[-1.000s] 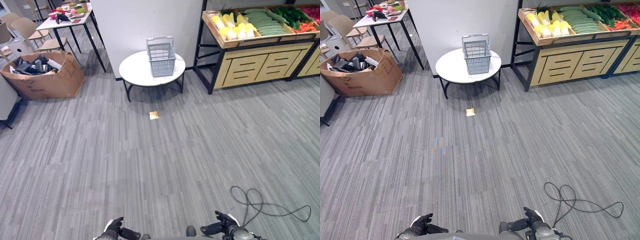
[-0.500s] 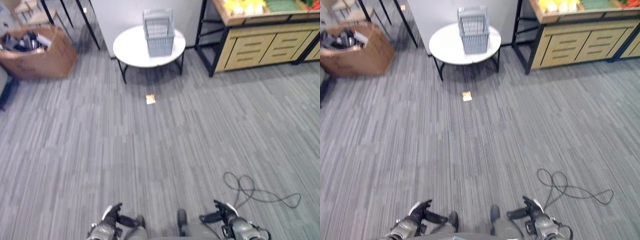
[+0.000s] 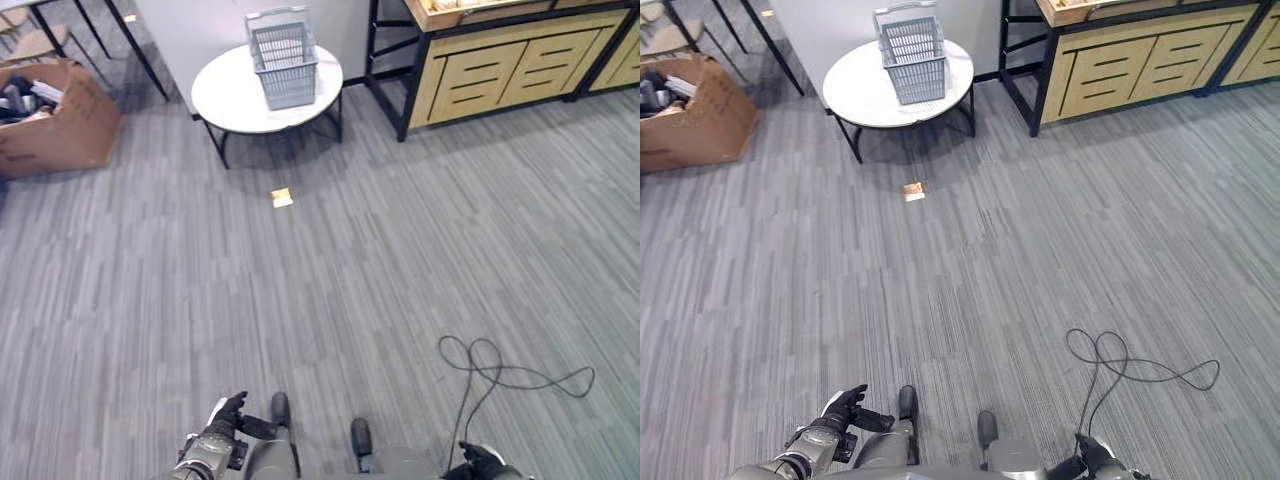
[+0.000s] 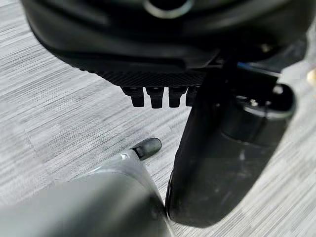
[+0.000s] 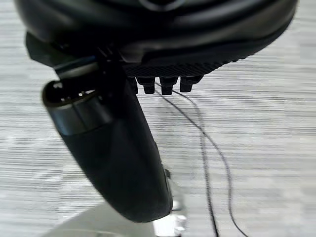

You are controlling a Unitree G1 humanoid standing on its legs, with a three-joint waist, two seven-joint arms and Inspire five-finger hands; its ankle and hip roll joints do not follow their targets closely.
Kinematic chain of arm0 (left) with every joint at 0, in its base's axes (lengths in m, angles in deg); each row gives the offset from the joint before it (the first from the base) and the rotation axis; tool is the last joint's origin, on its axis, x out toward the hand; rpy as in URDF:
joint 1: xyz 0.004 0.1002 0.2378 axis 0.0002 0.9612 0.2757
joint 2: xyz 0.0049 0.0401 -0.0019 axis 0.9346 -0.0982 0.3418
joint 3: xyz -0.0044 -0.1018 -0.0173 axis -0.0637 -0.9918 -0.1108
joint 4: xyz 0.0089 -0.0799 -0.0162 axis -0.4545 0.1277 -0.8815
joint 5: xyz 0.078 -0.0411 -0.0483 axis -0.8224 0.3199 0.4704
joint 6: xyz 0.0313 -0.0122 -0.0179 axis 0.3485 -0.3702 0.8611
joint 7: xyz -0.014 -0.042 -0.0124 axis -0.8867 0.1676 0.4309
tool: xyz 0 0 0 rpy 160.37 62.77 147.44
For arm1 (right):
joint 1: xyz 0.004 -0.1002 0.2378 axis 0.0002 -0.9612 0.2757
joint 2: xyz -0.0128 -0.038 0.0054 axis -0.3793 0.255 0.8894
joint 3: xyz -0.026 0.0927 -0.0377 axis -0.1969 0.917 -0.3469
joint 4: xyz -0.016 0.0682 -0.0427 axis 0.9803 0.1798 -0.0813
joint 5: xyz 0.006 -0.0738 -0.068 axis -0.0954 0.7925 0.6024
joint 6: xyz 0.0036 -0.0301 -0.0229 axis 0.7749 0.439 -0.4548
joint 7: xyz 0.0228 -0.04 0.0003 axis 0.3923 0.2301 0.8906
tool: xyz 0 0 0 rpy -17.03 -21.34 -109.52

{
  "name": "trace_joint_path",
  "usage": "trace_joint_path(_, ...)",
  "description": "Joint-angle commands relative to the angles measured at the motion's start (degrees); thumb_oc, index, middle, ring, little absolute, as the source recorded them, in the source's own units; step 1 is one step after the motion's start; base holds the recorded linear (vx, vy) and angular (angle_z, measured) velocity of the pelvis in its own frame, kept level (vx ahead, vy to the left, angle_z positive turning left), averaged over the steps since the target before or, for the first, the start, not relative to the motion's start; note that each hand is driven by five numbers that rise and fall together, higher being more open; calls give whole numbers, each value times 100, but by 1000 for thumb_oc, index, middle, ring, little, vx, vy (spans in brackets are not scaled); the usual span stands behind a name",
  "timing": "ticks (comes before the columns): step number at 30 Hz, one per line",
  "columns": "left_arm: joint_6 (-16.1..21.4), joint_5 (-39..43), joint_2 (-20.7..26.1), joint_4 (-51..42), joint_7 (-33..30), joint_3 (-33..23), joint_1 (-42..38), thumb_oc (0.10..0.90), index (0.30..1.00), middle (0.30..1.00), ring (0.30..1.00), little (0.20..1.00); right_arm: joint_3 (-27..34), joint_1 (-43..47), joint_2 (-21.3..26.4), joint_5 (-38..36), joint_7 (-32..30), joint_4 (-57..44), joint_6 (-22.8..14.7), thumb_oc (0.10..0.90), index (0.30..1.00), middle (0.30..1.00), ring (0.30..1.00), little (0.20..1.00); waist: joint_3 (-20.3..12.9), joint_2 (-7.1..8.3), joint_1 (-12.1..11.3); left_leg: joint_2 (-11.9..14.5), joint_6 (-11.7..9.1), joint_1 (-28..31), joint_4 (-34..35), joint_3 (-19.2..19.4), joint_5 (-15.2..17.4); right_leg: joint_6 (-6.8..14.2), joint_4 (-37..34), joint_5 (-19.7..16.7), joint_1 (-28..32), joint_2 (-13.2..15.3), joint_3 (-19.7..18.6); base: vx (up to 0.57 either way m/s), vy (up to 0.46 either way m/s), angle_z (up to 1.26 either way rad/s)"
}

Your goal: Get the vegetables into the basket

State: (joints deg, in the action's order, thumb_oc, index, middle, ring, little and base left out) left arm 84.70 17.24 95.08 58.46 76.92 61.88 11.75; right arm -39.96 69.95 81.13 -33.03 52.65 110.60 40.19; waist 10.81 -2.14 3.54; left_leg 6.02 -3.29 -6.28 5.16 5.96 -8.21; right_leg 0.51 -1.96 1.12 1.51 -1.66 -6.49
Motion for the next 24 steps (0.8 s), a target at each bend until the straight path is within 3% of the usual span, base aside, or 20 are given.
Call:
trace_joint_path(1,-92,-236,462,50,-20,170,266,900,1000,1000,1000,1000,-323,218,-253,264,42,-283,-59,900,1000,1000,1000,1000,-215,526,-187,-279,230,-443,-754,231,485,981,826,-858,-84,1235,-272,117,221,-36)
trace_joint_path(3,-96,-222,481,30,-27,164,246,900,1000,1000,1000,1000,-361,255,-269,267,46,-331,-59,900,1000,1000,1000,1000,-208,546,-203,-317,270,-397,-707,264,515,1004,942,-1007,-166,1241,-254,114,213,-16)
trace_joint_path(5,-105,-178,541,-6,-26,124,186,900,1000,1000,1000,1000,-464,339,-299,304,48,-453,-55,900,1000,1000,1000,1000,-130,542,-232,-404,383,-164,-560,288,605,996,1550,-1355,-433,1208,-56,148,243,2)
trace_joint_path(8,-116,-158,557,-46,11,125,188,900,1000,1000,1000,1000,-452,369,-257,276,29,-514,-71,900,1000,1000,1000,1000,-61,462,-199,-463,483,118,-495,270,749,932,2173,-1397,-696,1092,123,155,197,10)
trace_joint_path(11,-110,-166,558,-34,22,137,172,900,1000,1000,1000,1000,-451,382,-243,250,24,-529,-84,900,1000,1000,1000,1000,-2,423,-146,-501,511,306,-421,230,788,852,2303,-1229,-963,944,166,112,99,2)
trace_joint_path(15,-94,-206,526,16,21,182,137,900,1000,1000,1000,1000,-442,422,-277,189,-6,-510,-88,900,1000,1000,1000,1000,103,380,-67,-527,462,649,-291,159,913,789,1605,-793,-1301,904,515,204,34,0)
trace_joint_path(17,-86,-256,498,34,26,212,101,900,1000,1000,1000,1000,-456,458,-286,215,-11,-482,-84,900,1000,1000,1000,1000,151,387,-3,-549,410,787,-268,75,1009,852,984,-884,-1461,947,544,226,-61,13)
trace_joint_path(19,-86,-300,477,57,31,227,90,900,1000,1000,1000,1000,-471,452,-286,285,-19,-487,-70,900,1000,1000,1000,1000,196,428,115,-583,342,1039,-262,-108,1165,990,404,-1235,-1714,1010,333,294,-90,22)
trace_joint_path(24,-78,-384,434,92,95,223,203,900,1000,1000,1000,1000,-448,298,-226,413,50,-485,-64,900,1000,1000,1000,1000,107,380,194,-517,215,1597,-200,-513,1357,1001,338,-1330,-1754,949,312,280,-147,50)
